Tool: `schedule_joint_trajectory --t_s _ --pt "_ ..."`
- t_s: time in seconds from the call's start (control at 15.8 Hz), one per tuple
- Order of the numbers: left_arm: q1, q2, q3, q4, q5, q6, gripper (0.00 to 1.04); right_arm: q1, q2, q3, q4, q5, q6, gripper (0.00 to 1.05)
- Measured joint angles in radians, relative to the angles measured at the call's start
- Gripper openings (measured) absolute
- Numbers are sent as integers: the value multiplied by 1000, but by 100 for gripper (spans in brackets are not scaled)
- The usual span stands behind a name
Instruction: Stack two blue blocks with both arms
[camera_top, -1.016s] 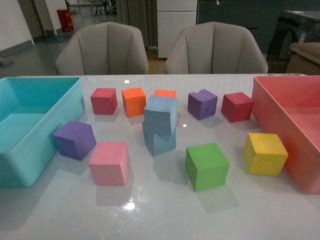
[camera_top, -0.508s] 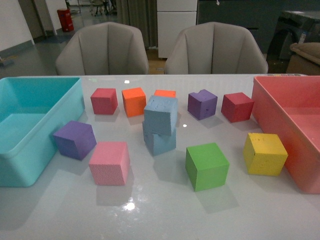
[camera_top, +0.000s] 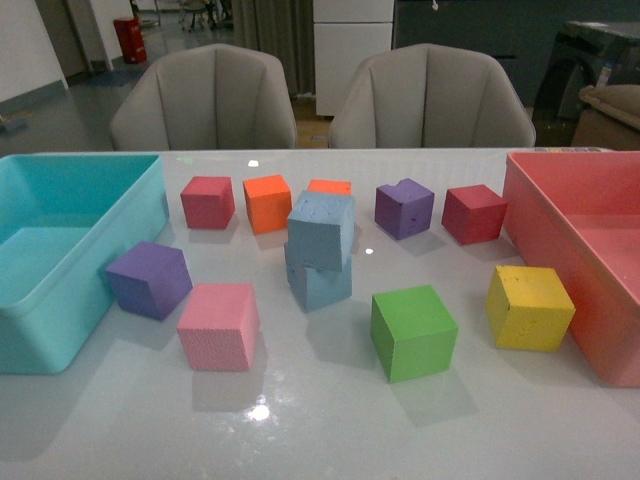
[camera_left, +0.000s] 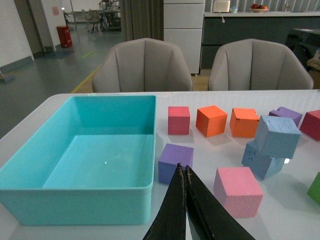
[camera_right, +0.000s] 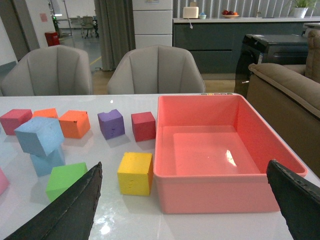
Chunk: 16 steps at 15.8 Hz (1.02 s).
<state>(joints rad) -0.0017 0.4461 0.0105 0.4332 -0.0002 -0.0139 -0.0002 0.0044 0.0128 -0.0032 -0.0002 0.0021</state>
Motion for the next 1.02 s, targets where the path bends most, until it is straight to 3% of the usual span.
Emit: schedule_joint_trajectory --t_s 0.51,0.57,0.7,1.02 --pt "0 -259 0 -244 0 0 2 0 0 0 0 0 0 98" --pt "0 -438 1 -423 0 0 2 0 0 0 0 0 0 98" --pt "0 -437 1 -437 0 0 2 0 0 0 0 0 0 98" --pt "0 -437 1 -436 0 0 49 0 0 0 0 0 0 98"
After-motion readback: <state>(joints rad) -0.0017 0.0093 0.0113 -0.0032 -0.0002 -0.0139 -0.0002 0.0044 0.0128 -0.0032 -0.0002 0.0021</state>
